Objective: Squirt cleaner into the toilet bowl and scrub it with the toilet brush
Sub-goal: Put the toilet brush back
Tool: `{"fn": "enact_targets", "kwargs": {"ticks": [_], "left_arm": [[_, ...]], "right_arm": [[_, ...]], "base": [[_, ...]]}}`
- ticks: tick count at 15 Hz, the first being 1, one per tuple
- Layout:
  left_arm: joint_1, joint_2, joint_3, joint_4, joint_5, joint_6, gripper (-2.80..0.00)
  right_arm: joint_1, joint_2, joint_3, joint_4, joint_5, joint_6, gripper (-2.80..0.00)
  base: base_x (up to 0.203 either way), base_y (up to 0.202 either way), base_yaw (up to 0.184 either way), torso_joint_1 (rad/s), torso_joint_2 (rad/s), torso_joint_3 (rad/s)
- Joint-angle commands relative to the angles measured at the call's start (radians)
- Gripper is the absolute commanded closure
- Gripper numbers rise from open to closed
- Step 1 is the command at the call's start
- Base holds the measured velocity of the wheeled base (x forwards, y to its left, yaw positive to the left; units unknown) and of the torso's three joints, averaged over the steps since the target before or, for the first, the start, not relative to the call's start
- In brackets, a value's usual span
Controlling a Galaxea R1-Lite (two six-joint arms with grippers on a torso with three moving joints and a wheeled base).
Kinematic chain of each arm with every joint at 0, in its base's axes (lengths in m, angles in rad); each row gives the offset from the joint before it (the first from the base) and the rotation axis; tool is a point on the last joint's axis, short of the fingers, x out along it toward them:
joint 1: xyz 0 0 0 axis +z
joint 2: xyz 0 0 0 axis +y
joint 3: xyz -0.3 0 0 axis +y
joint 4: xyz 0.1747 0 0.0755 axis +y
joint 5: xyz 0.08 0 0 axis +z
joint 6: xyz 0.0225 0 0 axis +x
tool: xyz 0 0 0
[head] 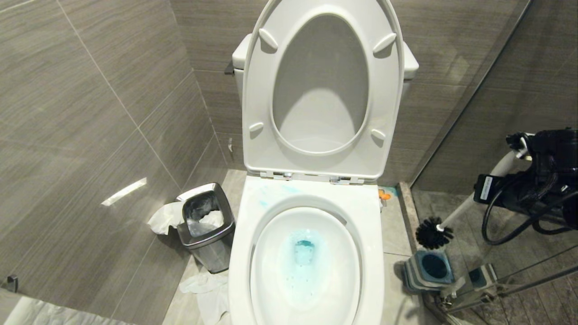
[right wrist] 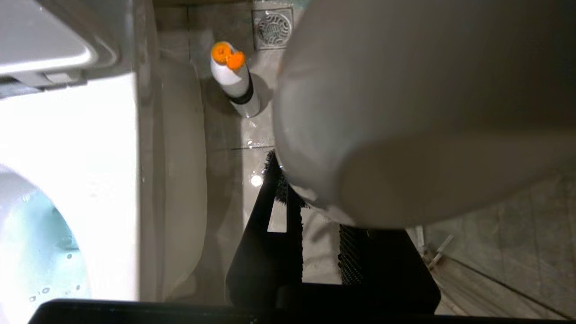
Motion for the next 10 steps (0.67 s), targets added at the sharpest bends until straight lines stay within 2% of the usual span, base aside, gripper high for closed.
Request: {"fn": "enact_targets", "kwargs": {"ticks": [1, 4, 7, 10], "left_arm": [[0.000, 0.001, 0.000, 0.000, 0.000, -0.001, 0.00], [-0.001, 0.001, 0.000, 0.000, 0.000, -0.001, 0.00], [0.000, 0.001, 0.000, 0.000, 0.000, -0.001, 0.00], [0.000, 0.001, 0.000, 0.000, 0.000, -0.001, 0.00]], "right_arm": [[-0.030, 0.018, 0.075, -0.038, 0.006, 0.001, 0.00], [-0.074, 0.051, 0.128, -0.067, 0.014, 0.004, 0.00], [-0.108, 0.122, 0.183, -0.196, 0.014, 0.002, 0.00], [-0.128, 0.190, 0.192, -0.267, 0.013, -0.004, 0.00]], "base": [[0.000, 0.000, 0.000, 0.000, 0.00, 0.000], [0.000, 0.000, 0.000, 0.000, 0.00, 0.000], [0.000, 0.000, 0.000, 0.000, 0.00, 0.000], [0.000, 0.000, 0.000, 0.000, 0.00, 0.000]]}}
